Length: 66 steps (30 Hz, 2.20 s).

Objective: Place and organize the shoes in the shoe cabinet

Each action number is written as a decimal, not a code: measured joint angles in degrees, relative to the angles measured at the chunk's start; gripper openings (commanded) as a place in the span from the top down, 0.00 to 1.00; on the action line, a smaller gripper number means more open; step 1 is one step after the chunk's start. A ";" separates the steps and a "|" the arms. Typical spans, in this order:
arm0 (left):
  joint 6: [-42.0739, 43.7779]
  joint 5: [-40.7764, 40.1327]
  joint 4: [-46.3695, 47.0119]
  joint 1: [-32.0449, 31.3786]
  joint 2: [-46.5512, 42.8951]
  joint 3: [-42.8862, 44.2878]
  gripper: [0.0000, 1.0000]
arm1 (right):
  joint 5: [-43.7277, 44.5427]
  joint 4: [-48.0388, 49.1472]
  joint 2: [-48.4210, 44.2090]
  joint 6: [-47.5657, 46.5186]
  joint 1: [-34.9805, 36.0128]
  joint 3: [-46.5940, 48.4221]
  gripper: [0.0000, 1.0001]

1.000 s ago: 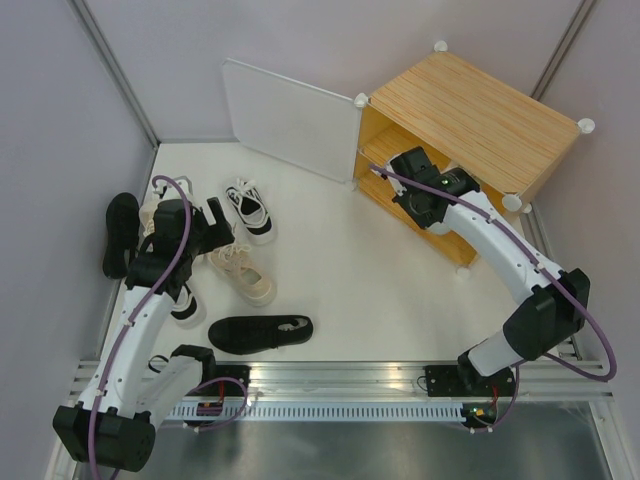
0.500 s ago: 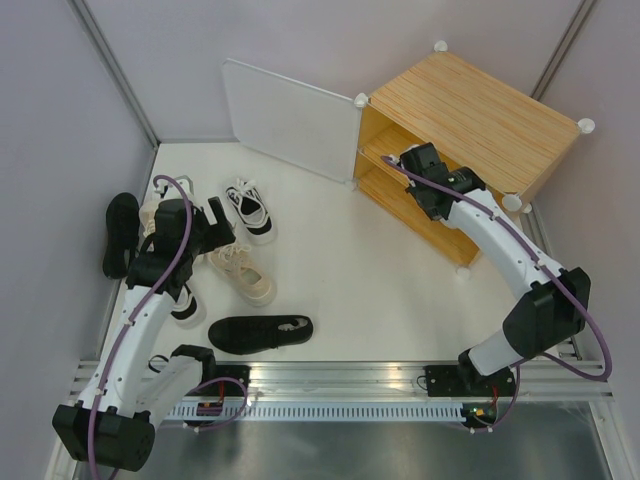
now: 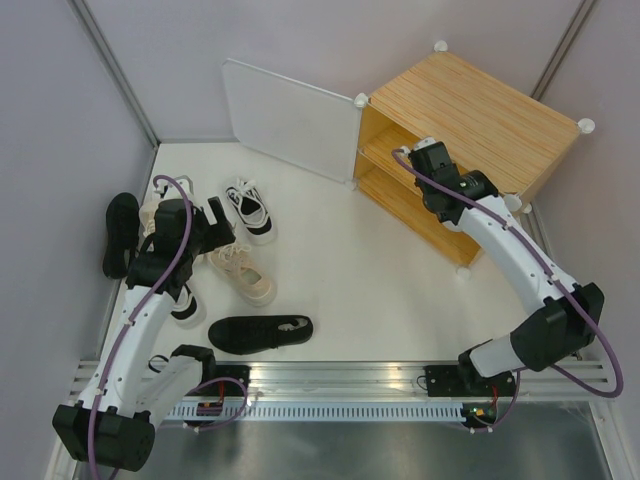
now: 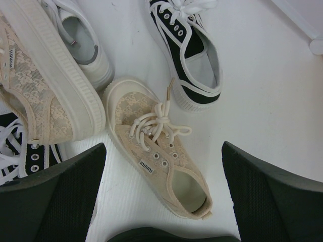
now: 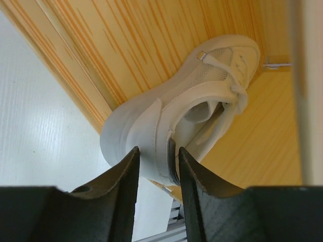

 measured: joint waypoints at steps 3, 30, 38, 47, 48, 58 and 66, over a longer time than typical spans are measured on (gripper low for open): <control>0.00 0.00 0.00 0.00 0.00 0.00 0.03 | 0.13 0.09 -2.40 0.92 -0.04 0.00 0.50; 0.74 2.93 0.44 0.00 0.11 -0.15 0.02 | -10.62 18.69 -42.45 23.02 0.00 -18.80 0.02; 0.90 3.02 0.44 0.00 0.13 -0.15 0.02 | -13.66 24.00 -44.30 30.88 0.00 -25.05 0.02; 0.90 3.02 0.44 0.00 0.13 -0.15 0.02 | -8.39 27.43 -38.56 38.80 1.49 -35.26 0.06; 0.90 3.02 0.44 0.00 0.13 -0.15 0.02 | -6.05 27.58 -37.64 39.54 2.80 -35.87 0.06; 0.90 2.99 0.44 0.00 0.15 -0.17 0.02 | 23.21 28.35 -23.34 49.66 15.47 -33.94 0.03; 0.90 2.99 0.44 0.00 0.15 -0.17 0.02 | 36.44 25.20 -13.09 58.42 15.82 -28.63 0.06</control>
